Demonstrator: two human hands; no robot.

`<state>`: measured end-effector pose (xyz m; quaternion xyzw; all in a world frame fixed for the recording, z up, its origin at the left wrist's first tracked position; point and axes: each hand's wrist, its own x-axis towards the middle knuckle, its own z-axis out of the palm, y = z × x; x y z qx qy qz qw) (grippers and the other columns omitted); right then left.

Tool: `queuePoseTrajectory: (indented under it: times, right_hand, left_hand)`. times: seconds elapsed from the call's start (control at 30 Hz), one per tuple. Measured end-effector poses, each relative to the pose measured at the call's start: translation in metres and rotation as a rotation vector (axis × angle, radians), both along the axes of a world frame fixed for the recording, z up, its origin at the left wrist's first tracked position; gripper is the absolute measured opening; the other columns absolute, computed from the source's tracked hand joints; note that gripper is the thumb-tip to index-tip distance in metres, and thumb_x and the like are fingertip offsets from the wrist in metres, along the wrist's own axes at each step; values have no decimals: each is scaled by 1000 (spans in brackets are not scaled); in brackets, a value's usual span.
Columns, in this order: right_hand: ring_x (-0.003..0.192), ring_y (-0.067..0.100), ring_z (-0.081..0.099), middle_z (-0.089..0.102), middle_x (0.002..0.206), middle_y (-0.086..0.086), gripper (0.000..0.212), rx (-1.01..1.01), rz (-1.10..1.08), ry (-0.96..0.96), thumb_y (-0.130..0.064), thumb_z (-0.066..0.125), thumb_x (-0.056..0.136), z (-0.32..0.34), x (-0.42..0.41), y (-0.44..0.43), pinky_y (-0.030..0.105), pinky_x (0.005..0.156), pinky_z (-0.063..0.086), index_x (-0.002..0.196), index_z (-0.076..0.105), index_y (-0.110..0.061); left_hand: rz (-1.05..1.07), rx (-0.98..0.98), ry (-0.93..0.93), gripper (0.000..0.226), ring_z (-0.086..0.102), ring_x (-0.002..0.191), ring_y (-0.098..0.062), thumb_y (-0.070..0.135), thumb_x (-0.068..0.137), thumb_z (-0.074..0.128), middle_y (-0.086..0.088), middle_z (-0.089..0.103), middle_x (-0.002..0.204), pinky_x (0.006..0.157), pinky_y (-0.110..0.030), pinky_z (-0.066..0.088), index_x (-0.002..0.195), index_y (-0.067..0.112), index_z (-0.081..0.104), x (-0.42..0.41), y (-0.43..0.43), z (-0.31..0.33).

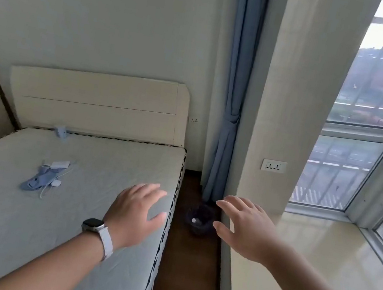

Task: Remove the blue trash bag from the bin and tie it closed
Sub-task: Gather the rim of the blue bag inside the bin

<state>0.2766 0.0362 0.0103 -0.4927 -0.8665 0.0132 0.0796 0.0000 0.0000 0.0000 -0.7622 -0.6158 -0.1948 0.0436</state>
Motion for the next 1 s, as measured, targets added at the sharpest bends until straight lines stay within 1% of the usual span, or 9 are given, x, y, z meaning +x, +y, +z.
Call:
queuePoseTrajectory:
  times: [0.23,0.33,0.47,0.67,0.8,0.9,1.0]
  right_hand:
    - [139,17,33,39,149,-11,56,-44,-17,-34,-62,32,93,-17,-54,98,34,113,28,143,34,-36]
    - [139,16,33,38,149,-10,55,-59,-39,-67,-60,31,94,-11,-67,136,33,113,27,144,33,-35]
    - [137,15,35,41,147,-11,55,-58,-80,-71,-59,31,94,-6,-74,175,32,112,29,143,35,-33]
    - [135,16,38,42,146,-11,62,-76,-119,-82,-63,22,89,-10,-74,226,34,111,32,141,35,-34]
    - [134,16,39,42,146,-10,55,-96,-117,-60,-58,32,94,-28,-73,264,33,110,33,142,34,-33]
    - [134,16,39,42,146,-10,55,-143,-115,-28,-57,35,94,-44,-66,299,32,109,33,143,34,-33]
    - [133,16,41,42,146,-9,56,-161,-105,7,-56,38,94,-61,-60,345,31,106,36,144,35,-32]
  left_hand:
    - [1,-9,-71,51,60,113,-27,48,79,50,-6,64,125,96,-42,46,117,18,65,-55,107,-34]
    - [1,5,-112,52,60,113,-27,49,78,49,-6,65,124,95,-40,46,117,17,66,-74,153,-39]
    - [-57,18,-89,52,60,113,-28,48,80,48,-7,65,124,95,-40,46,117,16,65,-90,208,-37]
    - [-130,-10,-35,49,60,112,-27,44,79,51,-7,66,122,94,-41,48,116,16,66,-93,256,-43]
    - [-126,-54,-16,49,60,112,-27,45,79,51,-6,66,123,95,-43,48,116,16,66,-95,294,-58]
    - [-122,-84,-2,49,61,113,-27,45,80,50,-6,66,123,95,-42,47,116,16,66,-87,327,-68]
    - [-97,-94,4,48,61,112,-26,44,79,51,-4,66,122,94,-40,46,116,17,66,-80,367,-79]
